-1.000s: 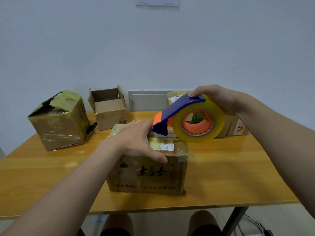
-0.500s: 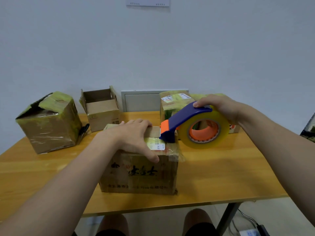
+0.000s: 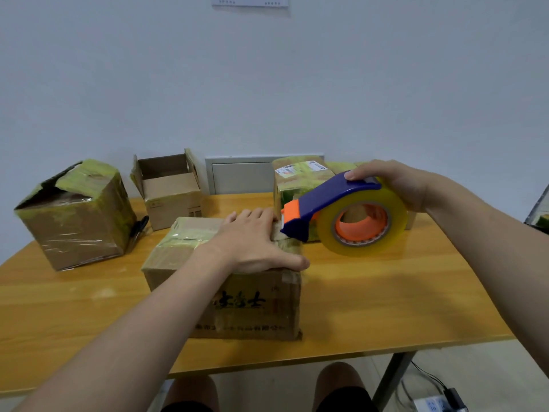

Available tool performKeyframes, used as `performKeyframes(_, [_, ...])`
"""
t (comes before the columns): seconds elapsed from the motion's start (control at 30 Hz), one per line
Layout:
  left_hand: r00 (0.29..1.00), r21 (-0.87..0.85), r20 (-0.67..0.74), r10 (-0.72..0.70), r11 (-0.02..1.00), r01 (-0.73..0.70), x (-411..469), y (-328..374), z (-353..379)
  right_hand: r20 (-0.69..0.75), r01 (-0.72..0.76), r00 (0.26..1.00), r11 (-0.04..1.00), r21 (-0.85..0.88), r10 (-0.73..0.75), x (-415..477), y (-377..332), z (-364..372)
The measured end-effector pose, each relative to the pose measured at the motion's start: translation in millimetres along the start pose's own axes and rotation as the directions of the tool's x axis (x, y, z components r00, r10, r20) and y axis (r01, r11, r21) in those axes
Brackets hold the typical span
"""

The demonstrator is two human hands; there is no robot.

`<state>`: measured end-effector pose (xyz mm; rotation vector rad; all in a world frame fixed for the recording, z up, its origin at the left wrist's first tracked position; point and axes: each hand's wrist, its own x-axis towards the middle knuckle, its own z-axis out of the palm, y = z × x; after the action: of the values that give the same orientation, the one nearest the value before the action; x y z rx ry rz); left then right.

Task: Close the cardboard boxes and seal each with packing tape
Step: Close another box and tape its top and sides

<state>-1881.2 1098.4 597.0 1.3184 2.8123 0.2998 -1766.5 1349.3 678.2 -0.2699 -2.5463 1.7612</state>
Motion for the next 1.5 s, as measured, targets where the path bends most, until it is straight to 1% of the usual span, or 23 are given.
performKeyframes(0.1, [1.0, 0.023, 0.025, -0.002, 1.0, 0.001, 1.7, -1.3, 1.0, 0.033, -0.044, 0.998, 0.999, 0.001, 0.044, -3.9, 9.1, -7.3])
performKeyframes(0.17, [0.999, 0.045, 0.042, -0.002, 0.999, 0.0, 1.8, 2.9, -1.3, 0.047, -0.04, 0.998, 0.999, 0.001, 0.04, -4.6, 15.7, -6.4])
performKeyframes(0.3, [0.994, 0.044, 0.107, -0.017, 0.999, 0.013, 2.0, 16.2, -5.6, -0.002, -0.029, 1.0, 0.999, 0.042, 0.029, -2.2, 24.4, -2.9])
performKeyframes(0.37, [0.997, -0.004, 0.069, -0.02, 1.0, 0.02, 4.8, 20.0, -3.4, -0.012, -0.038, 0.999, 0.997, 0.062, 0.039, -0.8, 25.8, -0.2])
performKeyframes(0.47, [0.999, -0.064, -0.024, -0.041, 0.997, 0.039, 11.1, 21.1, -1.6, 0.032, -0.036, 0.999, 0.996, 0.083, 0.033, 2.3, 25.4, 6.4])
performKeyframes(0.6, [1.0, -0.126, -0.017, 0.017, 0.992, -0.019, 7.1, 11.2, -3.7, 0.059, 0.002, 0.998, 0.996, 0.091, -0.008, 6.0, 19.6, 16.3])
performKeyframes(0.67, [1.0, -0.102, 0.008, 0.027, 0.994, -0.026, 4.3, -1.3, -5.4, 0.055, 0.017, 0.998, 0.996, 0.088, -0.022, 9.3, 17.1, 24.5])
performKeyframes(0.77, [0.999, -0.085, 0.039, -0.013, 0.996, 0.016, 2.3, -22.8, -7.1, 0.057, 0.029, 0.998, 0.995, 0.092, -0.035, 19.7, 14.5, 39.8])
performKeyframes(1.03, [0.991, -0.075, -0.024, -0.135, 0.988, 0.133, -7.0, -60.2, -12.6, 0.068, 0.068, 0.995, 0.987, 0.145, -0.079, 49.1, 9.5, 77.5])
performKeyframes(1.13, [0.989, -0.081, -0.039, -0.146, 0.987, 0.142, -5.1, -66.0, -10.2, 0.101, 0.065, 0.991, 0.981, 0.184, -0.084, 59.0, 16.7, 77.9])
performKeyframes(1.23, [0.989, -0.049, -0.042, -0.141, 0.989, 0.139, -2.2, -68.6, -7.1, 0.145, 0.064, 0.984, 0.97, 0.235, -0.1, 63.9, 25.2, 76.0])
performKeyframes(1.37, [0.991, -0.036, -0.039, -0.129, 0.991, 0.128, -0.2, -67.9, -5.3, 0.189, 0.082, 0.974, 0.967, 0.24, -0.129, 64.5, 32.8, 73.9])
performKeyframes(1.5, [0.993, -0.005, -0.019, -0.12, 0.993, 0.12, -0.5, -67.8, -6.1, 0.185, 0.064, 0.976, 0.963, 0.263, -0.115, 63.8, 39.5, 70.0])
